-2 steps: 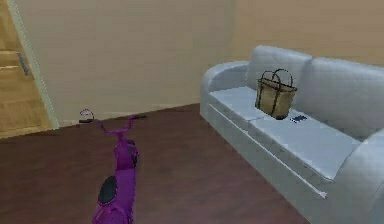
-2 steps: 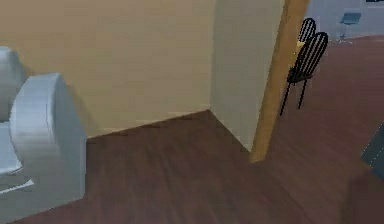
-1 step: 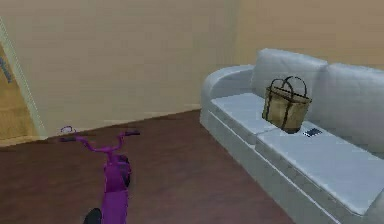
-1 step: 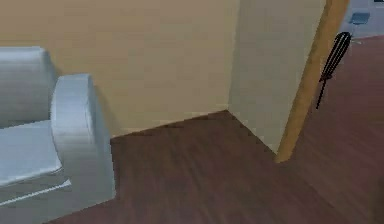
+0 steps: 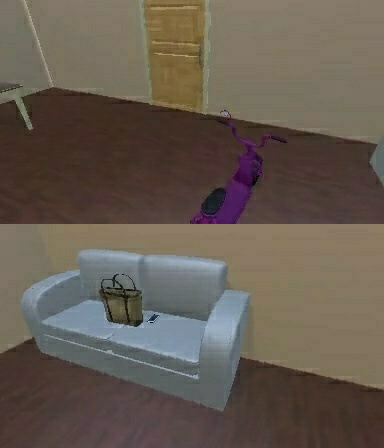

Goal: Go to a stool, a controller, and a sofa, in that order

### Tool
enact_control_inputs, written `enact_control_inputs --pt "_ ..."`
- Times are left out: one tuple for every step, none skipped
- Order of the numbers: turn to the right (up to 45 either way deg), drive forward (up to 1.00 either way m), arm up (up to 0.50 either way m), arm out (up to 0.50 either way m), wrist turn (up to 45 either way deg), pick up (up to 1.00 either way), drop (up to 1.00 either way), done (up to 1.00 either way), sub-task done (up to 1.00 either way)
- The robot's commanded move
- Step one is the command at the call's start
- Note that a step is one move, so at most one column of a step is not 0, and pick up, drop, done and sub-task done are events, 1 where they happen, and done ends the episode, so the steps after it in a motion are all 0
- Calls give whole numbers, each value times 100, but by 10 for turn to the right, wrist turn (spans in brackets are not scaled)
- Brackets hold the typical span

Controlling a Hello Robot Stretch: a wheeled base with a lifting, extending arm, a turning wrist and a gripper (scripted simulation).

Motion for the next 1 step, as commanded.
enact_control_inputs --pt "-450 0 0 0 0 0 0 0 0"
